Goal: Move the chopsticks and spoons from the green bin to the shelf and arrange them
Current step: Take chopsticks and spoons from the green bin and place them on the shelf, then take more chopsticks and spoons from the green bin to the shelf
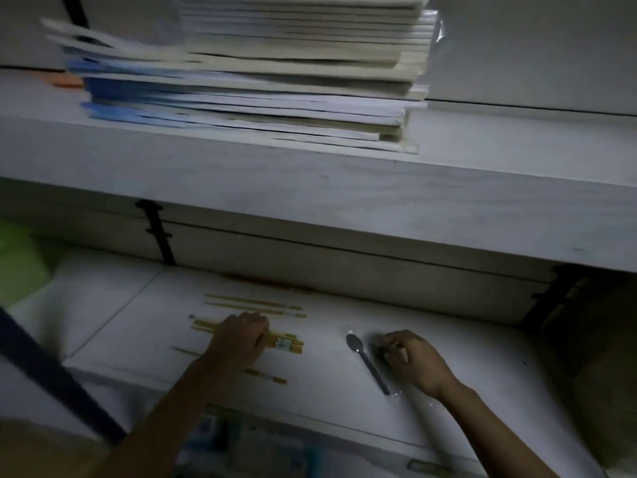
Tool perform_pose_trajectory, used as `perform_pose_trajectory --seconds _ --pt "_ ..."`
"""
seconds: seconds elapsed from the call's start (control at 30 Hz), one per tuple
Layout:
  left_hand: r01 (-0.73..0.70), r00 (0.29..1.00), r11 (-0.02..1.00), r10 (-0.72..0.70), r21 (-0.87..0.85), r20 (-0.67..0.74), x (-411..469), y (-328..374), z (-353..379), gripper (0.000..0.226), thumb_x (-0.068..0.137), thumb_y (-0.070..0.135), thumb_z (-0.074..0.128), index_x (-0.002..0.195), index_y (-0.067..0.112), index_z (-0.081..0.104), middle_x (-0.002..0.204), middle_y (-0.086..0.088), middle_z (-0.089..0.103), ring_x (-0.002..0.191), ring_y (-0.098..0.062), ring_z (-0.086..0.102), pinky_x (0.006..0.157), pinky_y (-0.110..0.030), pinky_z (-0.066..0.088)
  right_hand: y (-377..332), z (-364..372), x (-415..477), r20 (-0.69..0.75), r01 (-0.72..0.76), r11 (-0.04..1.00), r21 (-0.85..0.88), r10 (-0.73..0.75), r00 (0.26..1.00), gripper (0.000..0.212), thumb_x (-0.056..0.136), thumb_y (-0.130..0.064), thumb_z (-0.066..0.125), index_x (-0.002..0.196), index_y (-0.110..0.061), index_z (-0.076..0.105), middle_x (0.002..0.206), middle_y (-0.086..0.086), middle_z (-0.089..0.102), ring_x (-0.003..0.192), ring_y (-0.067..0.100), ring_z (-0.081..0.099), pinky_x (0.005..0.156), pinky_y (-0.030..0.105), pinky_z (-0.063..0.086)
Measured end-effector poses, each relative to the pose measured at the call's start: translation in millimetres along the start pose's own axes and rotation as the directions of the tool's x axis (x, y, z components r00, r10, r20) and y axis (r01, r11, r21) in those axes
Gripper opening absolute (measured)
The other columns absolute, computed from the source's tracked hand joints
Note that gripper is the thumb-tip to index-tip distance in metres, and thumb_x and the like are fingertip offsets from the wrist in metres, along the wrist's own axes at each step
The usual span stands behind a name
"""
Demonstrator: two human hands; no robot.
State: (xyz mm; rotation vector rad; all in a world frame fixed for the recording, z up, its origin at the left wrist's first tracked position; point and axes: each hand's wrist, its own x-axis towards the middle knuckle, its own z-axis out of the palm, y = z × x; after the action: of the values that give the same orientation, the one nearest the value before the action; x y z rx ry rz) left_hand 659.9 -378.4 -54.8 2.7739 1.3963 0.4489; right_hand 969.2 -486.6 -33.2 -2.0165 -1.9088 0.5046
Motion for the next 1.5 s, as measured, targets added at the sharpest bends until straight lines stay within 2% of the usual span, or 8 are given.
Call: perform_pose_trajectory --seconds 0.17,0.27,0.47,0.6,0.77,0.97,1.3,1.5 --pt "0.228 0.973 0.972 -0.229 0.059 0.000 -55 0 -15 0.013 0.072 0.015 0.053 0.070 0.014 0.066 0.064 -0.001 0.065 0.051 -0.017 0.060 0.043 -0.020 0.034 -65 20 14 0.136 0.252 0.966 0.062 -0.258 0.956 0.023 0.091 -0.029 0.050 0.105 -0.017 0.063 0.112 0.000 0.063 0.100 0.016 0.058 0.089 0.032 0.046" --pt "0.370 0.926 0.927 -0.373 0.062 0.049 -95 -10 -29 0.029 0.075 0.021 0.038 0.072 0.013 0.065 0.067 -0.001 0.065 0.056 -0.018 0.060 0.046 -0.016 0.027 -115 42 20 0.179 0.410 0.909 0.080 -0.418 0.891 0.029 0.092 -0.032 0.044 0.109 -0.019 0.063 0.117 0.000 0.063 0.103 0.018 0.059 0.087 0.029 0.046" --pt "0.579 0.815 0.813 -0.573 0.062 -0.089 -176 -36 -70 0.017 0.082 0.017 0.051 0.087 0.011 0.066 0.085 -0.006 0.069 0.075 -0.027 0.066 0.060 -0.031 0.049 -205 93 29 0.271 0.566 0.802 0.192 -0.597 0.755 0.032 0.094 -0.033 0.042 0.122 -0.025 0.055 0.125 -0.006 0.058 0.114 0.012 0.054 0.087 0.018 0.038" --pt "0.720 0.694 0.688 -0.718 0.092 -0.058 -218 -64 -90 0.023 0.093 0.024 0.042 0.108 0.016 0.057 0.108 -0.005 0.063 0.095 -0.026 0.060 0.074 -0.033 0.043 -271 122 31 0.304 0.602 0.758 0.251 -0.652 0.695 0.029 0.094 -0.025 0.046 0.120 -0.020 0.058 0.121 -0.003 0.061 0.108 0.014 0.057 0.089 0.024 0.042" --pt "0.768 0.639 0.629 -0.765 0.119 -0.081 -267 -119 -117 0.027 0.095 0.028 0.039 0.117 0.020 0.053 0.114 -0.004 0.062 0.095 -0.021 0.059 0.069 -0.024 0.031 -353 164 38 0.336 0.592 0.751 0.294 -0.661 0.671 0.030 0.089 -0.030 0.044 0.110 -0.020 0.063 0.106 -0.003 0.065 0.089 0.010 0.058 0.069 0.016 0.042" --pt "0.786 0.616 0.603 -0.783 0.134 -0.087 -323 -208 -160 0.026 0.096 0.030 0.038 0.112 0.019 0.055 0.103 -0.002 0.063 0.080 -0.012 0.051 0.069 -0.021 0.034 -462 210 48 0.281 0.647 0.716 0.262 -0.698 0.658 0.029 0.092 -0.030 0.051 0.120 -0.024 0.056 0.121 -0.002 0.061 0.107 0.012 0.057 0.090 0.027 0.048" --pt "0.776 0.626 0.601 -0.770 0.189 -0.124 -350 -336 -212 0.025 0.097 0.029 0.036 0.107 0.017 0.055 0.092 -0.002 0.057 0.074 -0.011 0.042 0.051 -0.017 0.023 -601 247 94 0.228 0.644 0.735 0.212 -0.678 0.699 0.028 0.091 -0.027 0.051 0.117 -0.021 0.060 0.117 0.001 0.063 0.102 0.019 0.059 0.084 0.032 0.048" --pt "0.727 0.683 0.678 -0.697 0.109 -0.218 -326 -425 -219 0.022 0.094 0.026 0.042 0.101 0.017 0.060 0.100 -0.004 0.065 0.086 -0.019 0.060 0.071 -0.028 0.043 -659 267 153 0.140 0.638 0.753 0.158 -0.657 0.740 0.028 0.091 -0.025 0.049 0.117 -0.026 0.060 0.119 -0.003 0.064 0.108 0.020 0.059 0.088 0.034 0.049"
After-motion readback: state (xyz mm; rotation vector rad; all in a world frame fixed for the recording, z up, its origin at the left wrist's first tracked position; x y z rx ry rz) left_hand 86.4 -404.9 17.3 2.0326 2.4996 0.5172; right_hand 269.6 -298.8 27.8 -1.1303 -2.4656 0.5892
